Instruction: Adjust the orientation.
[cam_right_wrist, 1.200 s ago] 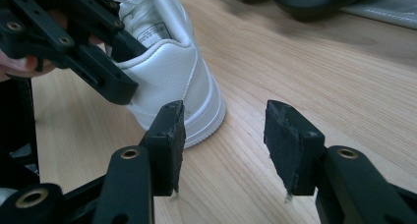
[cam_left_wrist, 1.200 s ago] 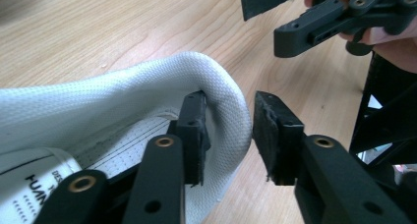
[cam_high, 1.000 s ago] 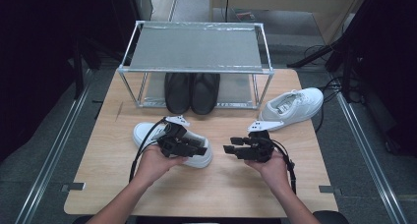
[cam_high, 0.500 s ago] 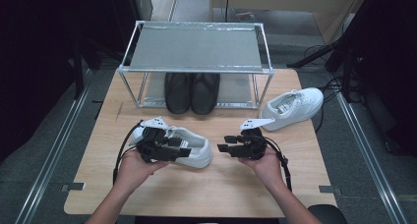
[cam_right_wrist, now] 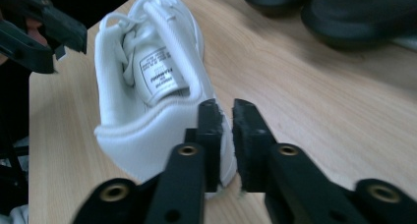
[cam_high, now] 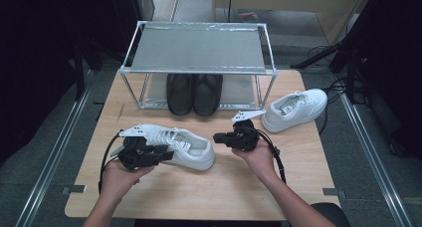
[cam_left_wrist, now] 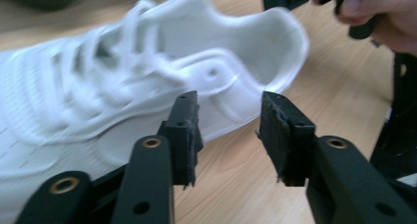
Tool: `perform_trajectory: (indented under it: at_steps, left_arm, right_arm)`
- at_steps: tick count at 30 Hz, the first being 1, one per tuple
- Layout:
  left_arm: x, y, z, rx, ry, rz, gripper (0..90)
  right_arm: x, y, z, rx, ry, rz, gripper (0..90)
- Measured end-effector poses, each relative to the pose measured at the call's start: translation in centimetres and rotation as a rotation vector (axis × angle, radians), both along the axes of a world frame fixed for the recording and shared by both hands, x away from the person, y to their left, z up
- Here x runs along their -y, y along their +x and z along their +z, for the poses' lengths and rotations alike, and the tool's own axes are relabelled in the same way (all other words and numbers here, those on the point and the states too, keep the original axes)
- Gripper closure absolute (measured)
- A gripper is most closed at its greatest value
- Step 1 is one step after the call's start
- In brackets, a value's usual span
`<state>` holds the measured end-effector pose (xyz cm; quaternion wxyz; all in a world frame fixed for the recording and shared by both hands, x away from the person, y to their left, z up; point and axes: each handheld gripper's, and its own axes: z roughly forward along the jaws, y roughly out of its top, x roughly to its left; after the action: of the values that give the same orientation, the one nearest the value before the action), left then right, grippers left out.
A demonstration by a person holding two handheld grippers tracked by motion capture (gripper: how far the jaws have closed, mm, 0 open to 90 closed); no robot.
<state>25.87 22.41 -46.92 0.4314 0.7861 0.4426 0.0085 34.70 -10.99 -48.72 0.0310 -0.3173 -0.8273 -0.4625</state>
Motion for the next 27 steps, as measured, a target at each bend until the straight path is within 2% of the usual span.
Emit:
perform_trajectory:
  at_steps: [3, 5, 7, 8, 12, 15, 21, 27]
  left_arm:
    - [-0.7, 0.2, -0.5, -0.026, -0.004, 0.017, 68.7]
    - [-1.1, 0.5, -0.9, -0.071, -0.009, 0.035, 75.4]
    - [-1.3, 0.8, -1.2, -0.088, -0.009, 0.038, 80.5]
    - [-1.4, 1.0, -1.4, -0.096, -0.009, 0.038, 82.0]
    - [-1.4, 1.4, -2.2, -0.111, 0.021, 0.038, 81.6]
    - [-1.7, 1.6, -2.5, -0.105, 0.017, 0.033, 80.8]
    - [-2.1, 1.9, -2.9, -0.121, 0.020, 0.042, 80.3]
    - [-2.3, 2.3, -3.0, -0.130, 0.014, 0.023, 80.6]
  right_arm:
    - [-0.7, 0.6, -0.1, -0.001, 0.000, 0.002, 87.0]
    - [-1.2, 0.7, -0.5, -0.007, -0.006, 0.006, 86.4]
    - [-1.6, 0.6, -0.9, -0.017, -0.024, 0.015, 86.3]
    - [-1.7, 0.5, -1.0, -0.003, -0.032, 0.014, 86.4]
    - [-1.6, 0.5, -1.0, -0.012, -0.028, 0.013, 86.6]
    - [-1.5, 0.3, -1.1, -0.017, -0.024, 0.014, 86.2]
    - [-1.3, -0.2, -1.2, -0.031, -0.014, 0.021, 86.2]
    - [-1.3, -0.9, -1.3, -0.039, -0.015, 0.021, 86.2]
